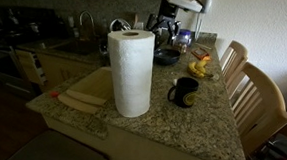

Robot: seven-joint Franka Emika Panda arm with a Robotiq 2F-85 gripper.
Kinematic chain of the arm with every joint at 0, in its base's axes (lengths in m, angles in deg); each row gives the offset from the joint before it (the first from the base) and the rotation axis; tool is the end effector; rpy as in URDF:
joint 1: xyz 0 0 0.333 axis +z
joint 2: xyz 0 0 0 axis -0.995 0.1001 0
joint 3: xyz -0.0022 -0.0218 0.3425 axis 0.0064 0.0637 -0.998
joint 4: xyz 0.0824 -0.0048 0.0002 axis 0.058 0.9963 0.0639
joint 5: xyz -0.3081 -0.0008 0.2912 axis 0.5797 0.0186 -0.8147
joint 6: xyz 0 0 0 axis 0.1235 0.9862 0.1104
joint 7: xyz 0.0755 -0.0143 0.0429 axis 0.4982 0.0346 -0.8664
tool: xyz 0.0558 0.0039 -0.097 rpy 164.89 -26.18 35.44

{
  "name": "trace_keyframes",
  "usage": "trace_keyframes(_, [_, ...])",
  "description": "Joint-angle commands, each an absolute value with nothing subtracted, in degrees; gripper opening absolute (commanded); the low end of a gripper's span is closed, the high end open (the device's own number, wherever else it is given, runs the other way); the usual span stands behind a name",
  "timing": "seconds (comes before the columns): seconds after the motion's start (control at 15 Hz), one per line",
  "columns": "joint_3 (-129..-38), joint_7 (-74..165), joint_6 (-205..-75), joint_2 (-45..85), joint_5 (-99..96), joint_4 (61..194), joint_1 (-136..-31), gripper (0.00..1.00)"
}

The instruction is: Pick up the white bottle from the countertop and move it to the right.

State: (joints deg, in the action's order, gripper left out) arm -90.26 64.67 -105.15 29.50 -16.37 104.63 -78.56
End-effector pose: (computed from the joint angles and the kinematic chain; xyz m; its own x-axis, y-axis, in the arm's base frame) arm 0.7322 0.1194 0.5469 0.9546 -0.2966 -0.0266 -0.2945 -0.9272 -0.2314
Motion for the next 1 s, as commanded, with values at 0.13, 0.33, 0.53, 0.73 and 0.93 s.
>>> trace_keyframes(0.13, [-89.4,62.12,-102.99,30.49,-14.78,107.24,-79.27,1.0])
trace_keyframes(0.33, [-87.79,63.34,-103.57,31.1,-10.99,107.9,-78.13,1.0])
trace_keyframes(0.53, [-86.77,62.71,-112.57,31.66,-4.15,108.79,-76.81,1.0])
trace_keyframes(0.73, [-87.01,62.59,-118.49,31.87,-1.63,110.04,-76.7,1.0])
trace_keyframes(0.93, [-89.04,63.39,-120.46,34.21,-2.44,112.62,-74.3,1.0])
